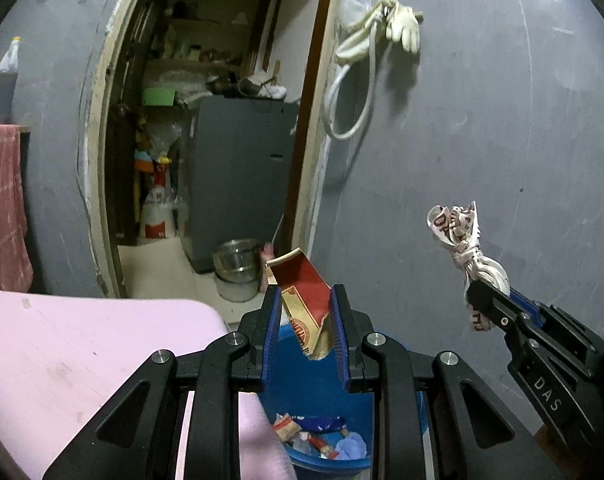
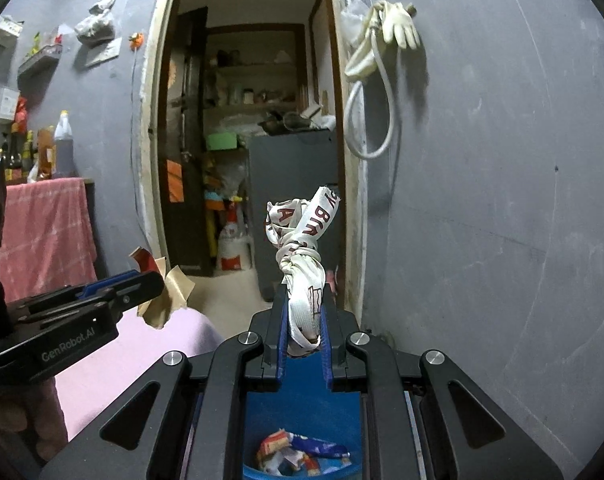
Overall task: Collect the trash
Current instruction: 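Carry the foil wrapper and red-gold packet over the blue bucket, then open both tools to drop the wrapper and packet into the bucket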
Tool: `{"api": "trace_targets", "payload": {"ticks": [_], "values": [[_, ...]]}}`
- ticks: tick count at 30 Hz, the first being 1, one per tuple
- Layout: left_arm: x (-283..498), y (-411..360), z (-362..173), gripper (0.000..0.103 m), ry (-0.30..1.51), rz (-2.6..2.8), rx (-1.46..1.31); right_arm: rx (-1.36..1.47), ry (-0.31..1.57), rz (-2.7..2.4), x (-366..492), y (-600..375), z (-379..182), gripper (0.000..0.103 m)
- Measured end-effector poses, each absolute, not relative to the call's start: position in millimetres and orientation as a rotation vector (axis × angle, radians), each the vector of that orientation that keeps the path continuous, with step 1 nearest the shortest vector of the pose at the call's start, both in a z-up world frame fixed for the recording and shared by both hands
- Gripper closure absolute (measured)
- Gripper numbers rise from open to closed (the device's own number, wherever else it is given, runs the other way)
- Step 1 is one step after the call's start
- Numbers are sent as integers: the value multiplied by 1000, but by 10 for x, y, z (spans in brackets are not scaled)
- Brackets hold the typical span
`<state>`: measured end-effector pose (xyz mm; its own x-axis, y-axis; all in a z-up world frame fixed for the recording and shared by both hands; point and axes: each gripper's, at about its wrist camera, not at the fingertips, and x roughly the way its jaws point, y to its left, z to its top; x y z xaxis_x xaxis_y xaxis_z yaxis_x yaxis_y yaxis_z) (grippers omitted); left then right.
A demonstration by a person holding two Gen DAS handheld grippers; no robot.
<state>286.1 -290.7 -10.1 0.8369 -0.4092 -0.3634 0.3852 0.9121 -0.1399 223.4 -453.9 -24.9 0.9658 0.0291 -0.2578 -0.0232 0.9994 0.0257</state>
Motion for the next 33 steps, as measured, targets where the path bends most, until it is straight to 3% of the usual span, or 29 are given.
{"api": "trace_targets", "payload": {"ticks": [24, 33], "values": [[3334, -3341, -909, 82, 781, -373, -22, 160, 561, 45, 2595, -4856, -824, 90], [3403, -3329, -979, 82, 834, -363, -32, 182, 613, 47, 2677, -4885, -874, 80]]}}
